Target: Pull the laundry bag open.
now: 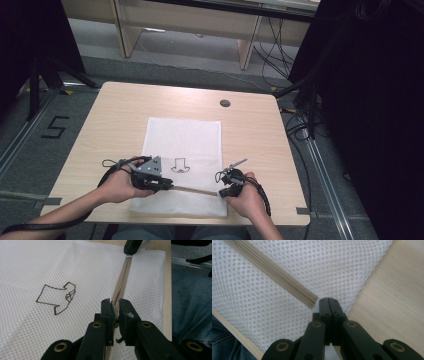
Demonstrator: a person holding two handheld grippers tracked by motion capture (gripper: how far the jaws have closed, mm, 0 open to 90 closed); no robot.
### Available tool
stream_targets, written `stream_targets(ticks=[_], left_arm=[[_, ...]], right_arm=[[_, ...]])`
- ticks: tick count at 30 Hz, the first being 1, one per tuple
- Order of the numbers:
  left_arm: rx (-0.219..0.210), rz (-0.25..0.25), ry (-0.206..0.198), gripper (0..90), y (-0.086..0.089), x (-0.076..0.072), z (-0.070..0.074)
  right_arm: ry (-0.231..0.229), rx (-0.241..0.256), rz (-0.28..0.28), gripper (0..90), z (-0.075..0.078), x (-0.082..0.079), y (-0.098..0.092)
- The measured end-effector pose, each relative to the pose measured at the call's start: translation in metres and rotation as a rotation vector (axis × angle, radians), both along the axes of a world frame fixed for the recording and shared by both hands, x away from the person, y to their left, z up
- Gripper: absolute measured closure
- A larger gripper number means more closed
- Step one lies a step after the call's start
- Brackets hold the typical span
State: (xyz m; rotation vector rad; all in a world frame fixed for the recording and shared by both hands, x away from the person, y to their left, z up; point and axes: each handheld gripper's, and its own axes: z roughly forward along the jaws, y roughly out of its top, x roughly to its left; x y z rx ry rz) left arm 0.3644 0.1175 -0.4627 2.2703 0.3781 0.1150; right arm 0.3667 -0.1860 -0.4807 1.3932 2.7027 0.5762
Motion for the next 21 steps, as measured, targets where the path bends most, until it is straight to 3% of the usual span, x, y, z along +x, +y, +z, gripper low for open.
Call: stream_targets(ticks=[3,13,15,21], left_arm=[[0.005,-0.003,-0.012,82.0,0.0006,-0.0010,0.0005],[-0.017,0.004,0.017,82.0,0.0059,-0.0009,-0.0022],[-0.007,0.000,0.003,82.0,0.0064,-0.0013,-0.0026],[-0.015,0.005,0.011,82.0,0.0084,-0.0016,-0.0028]], right_arm=[[-0.014,0.005,0.026,90.0,-0.0006,0.0012,-0.0006],[-0.017,0.009,0.024,90.0,-0.0008,0.0009,-0.0007],[0.000,0.000,0.000,90.0,0.0000,0.0000,0.0000],[-0.016,0.010,0.022,90.0,-0.0009,0.0008,-0.0008]])
